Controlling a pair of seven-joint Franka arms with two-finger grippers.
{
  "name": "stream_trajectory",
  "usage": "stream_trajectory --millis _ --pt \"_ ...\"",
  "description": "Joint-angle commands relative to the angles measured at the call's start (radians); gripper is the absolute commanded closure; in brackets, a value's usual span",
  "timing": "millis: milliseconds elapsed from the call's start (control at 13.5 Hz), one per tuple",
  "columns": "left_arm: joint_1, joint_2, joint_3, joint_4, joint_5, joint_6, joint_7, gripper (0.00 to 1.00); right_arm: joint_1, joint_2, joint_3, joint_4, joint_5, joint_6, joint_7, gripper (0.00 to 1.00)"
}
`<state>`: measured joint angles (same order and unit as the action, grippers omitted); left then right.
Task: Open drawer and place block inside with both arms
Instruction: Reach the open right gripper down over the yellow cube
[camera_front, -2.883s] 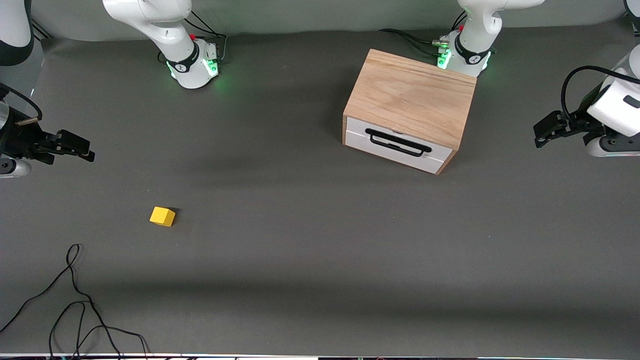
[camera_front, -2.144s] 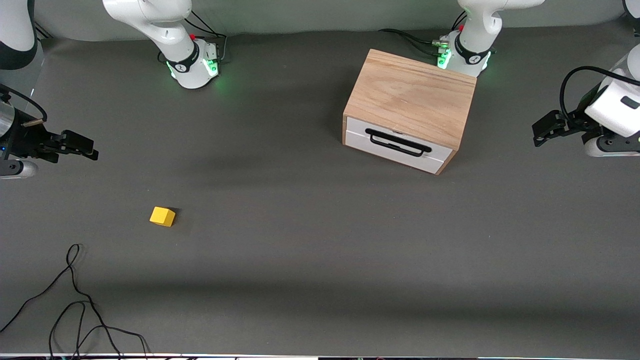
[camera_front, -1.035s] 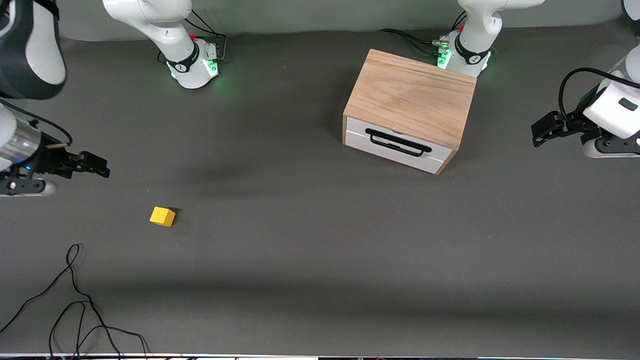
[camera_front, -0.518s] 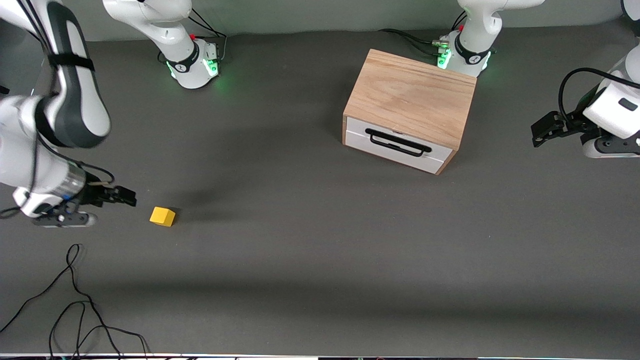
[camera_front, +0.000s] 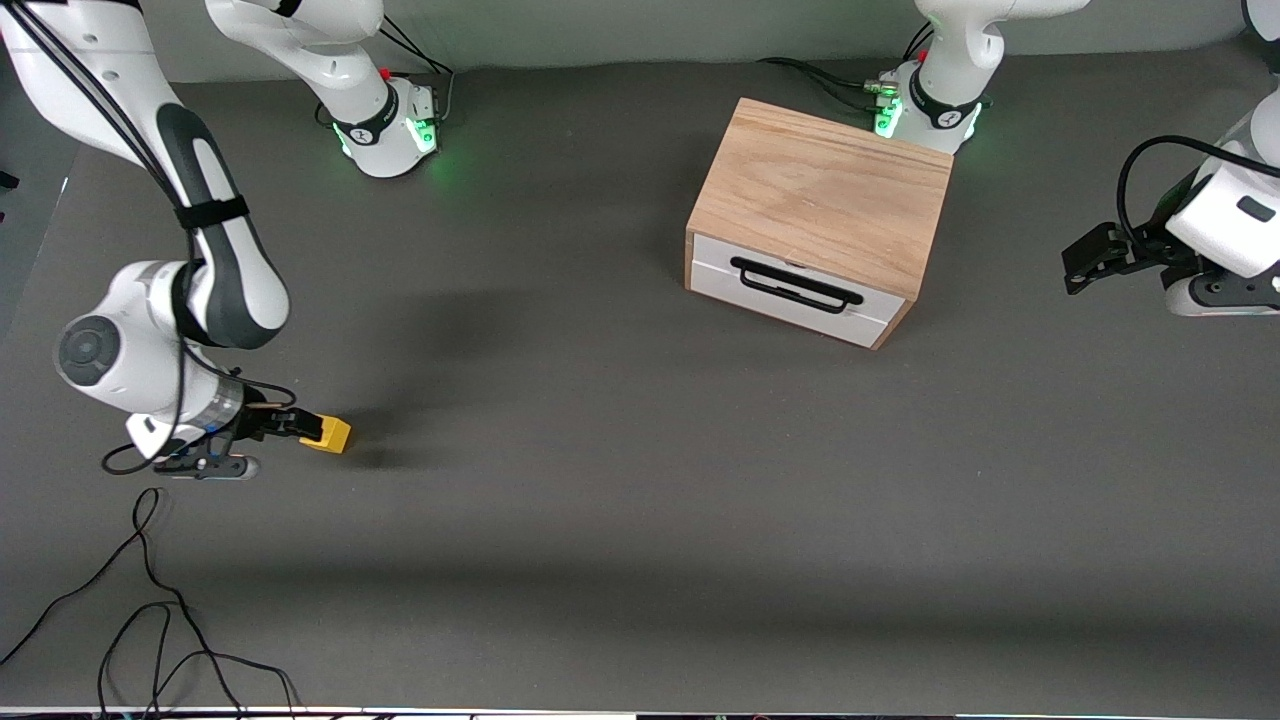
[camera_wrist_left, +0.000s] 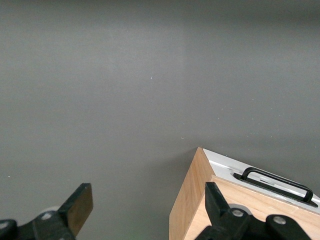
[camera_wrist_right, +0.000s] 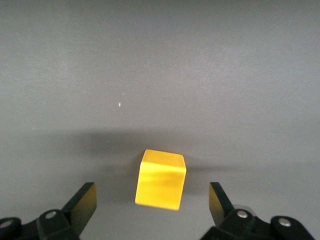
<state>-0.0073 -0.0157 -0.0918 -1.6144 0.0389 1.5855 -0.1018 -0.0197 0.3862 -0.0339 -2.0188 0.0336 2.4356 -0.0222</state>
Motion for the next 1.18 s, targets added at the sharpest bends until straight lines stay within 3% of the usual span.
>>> stream_trajectory --millis 0,370,1109 --pt "-0.014 0.006 0.012 0.018 0.001 -0.013 0.01 0.0 0.0 0.034 0.003 -0.043 0.016 0.104 0.016 0.0" --pt "-0.013 0.006 0.012 0.019 0.001 -0.013 0.011 0.0 -0.006 0.106 0.003 -0.06 0.017 0.201 0.016 0.0" --pt "-0.011 0.008 0.012 0.019 0.001 -0.012 0.011 0.0 -0.005 0.099 0.003 -0.074 0.017 0.189 0.019 0.0"
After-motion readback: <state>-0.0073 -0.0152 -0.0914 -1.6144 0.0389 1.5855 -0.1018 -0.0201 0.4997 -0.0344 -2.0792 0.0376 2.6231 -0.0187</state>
